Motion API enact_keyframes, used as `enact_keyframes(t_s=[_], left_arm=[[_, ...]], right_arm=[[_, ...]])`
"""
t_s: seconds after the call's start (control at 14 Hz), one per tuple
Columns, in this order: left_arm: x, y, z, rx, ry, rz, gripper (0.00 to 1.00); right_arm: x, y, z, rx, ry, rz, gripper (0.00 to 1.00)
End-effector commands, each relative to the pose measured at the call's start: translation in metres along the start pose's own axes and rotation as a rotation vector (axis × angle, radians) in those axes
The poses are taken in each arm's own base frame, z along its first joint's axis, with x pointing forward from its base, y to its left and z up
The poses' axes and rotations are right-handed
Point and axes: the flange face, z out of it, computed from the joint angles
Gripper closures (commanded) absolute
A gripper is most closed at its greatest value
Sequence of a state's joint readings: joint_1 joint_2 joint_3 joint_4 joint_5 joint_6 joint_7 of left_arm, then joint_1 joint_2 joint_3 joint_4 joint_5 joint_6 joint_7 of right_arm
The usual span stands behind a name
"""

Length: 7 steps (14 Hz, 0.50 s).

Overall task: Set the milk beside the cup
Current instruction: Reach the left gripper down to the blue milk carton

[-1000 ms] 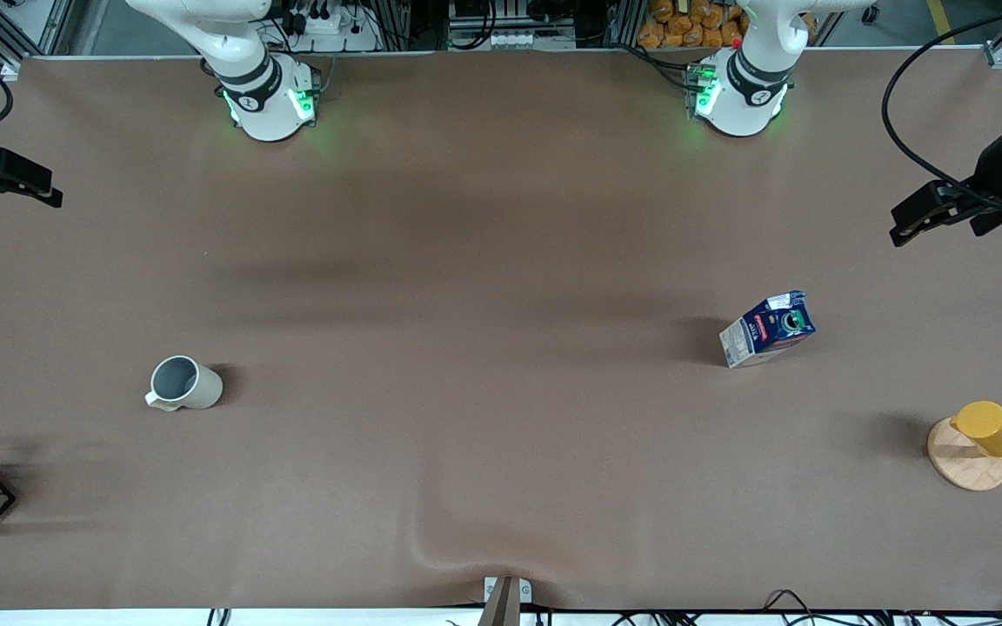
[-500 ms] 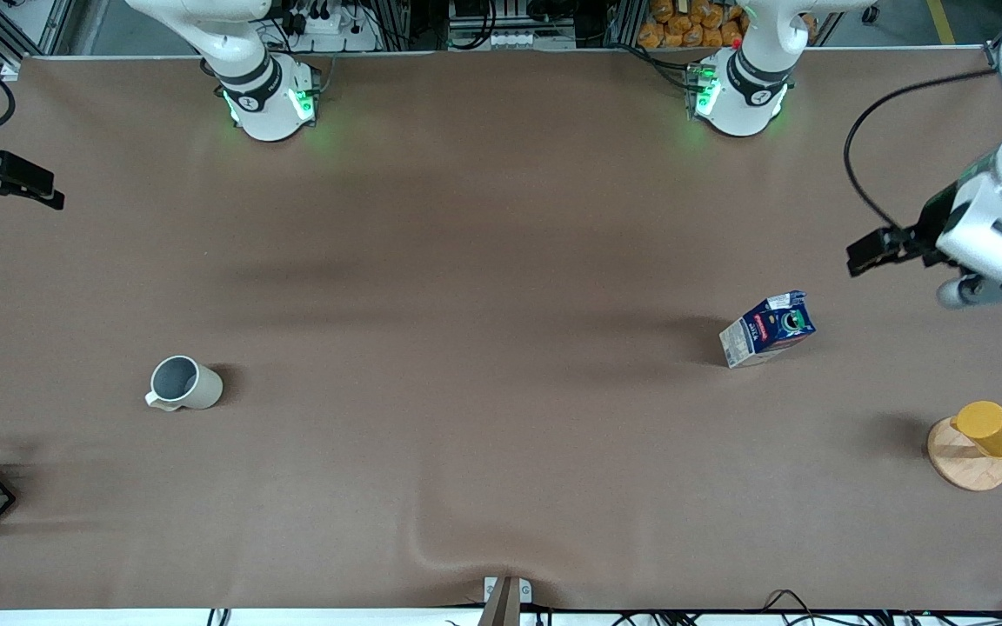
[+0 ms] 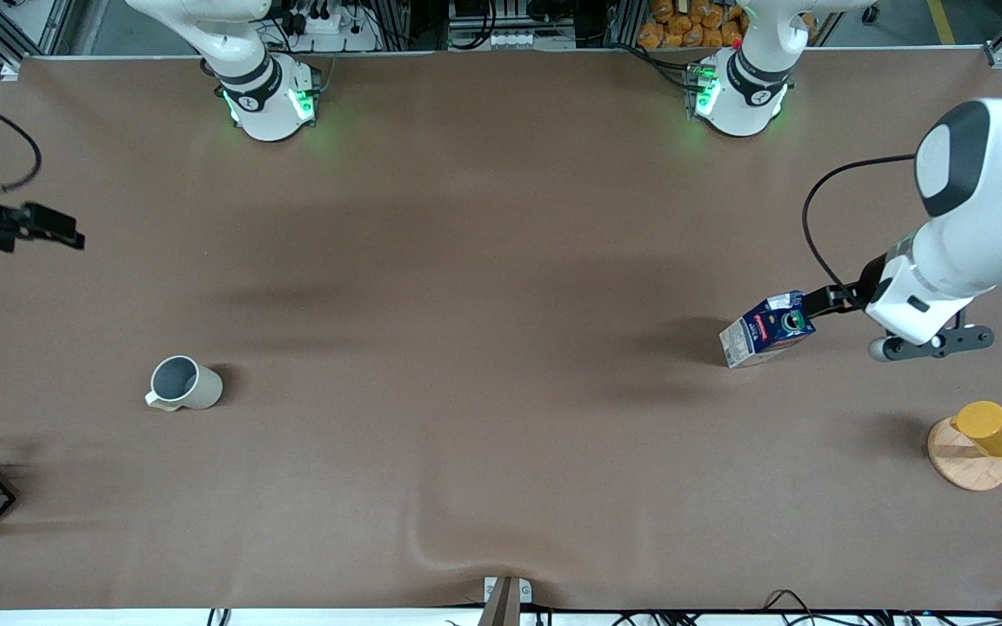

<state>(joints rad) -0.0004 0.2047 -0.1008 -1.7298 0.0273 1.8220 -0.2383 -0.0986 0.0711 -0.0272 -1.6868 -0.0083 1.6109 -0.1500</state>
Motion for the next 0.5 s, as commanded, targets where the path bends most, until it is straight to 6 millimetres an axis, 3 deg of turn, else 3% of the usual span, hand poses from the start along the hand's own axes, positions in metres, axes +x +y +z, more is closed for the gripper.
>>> enact_keyframes(t_s=[0.0, 0.29, 0.43], left_arm=[[-0.001, 0.001, 0.02, -0.014, -0.009, -0.018, 0.0], [-0.006, 0.003, 0.05, -0.012, -0.015, -0.015, 0.0], [-0.009, 0.002, 0.06, -0.014, -0.013, -0.016, 0.0]], right_arm=[[0.042, 0.008, 0.053, -0.005, -0.018, -0.001, 0.0], [0.096, 0.02, 0.158, -0.003, -0.041, 0.005, 0.0], [0.112, 0.023, 0.192, -0.016, -0.028, -0.002, 0.0]])
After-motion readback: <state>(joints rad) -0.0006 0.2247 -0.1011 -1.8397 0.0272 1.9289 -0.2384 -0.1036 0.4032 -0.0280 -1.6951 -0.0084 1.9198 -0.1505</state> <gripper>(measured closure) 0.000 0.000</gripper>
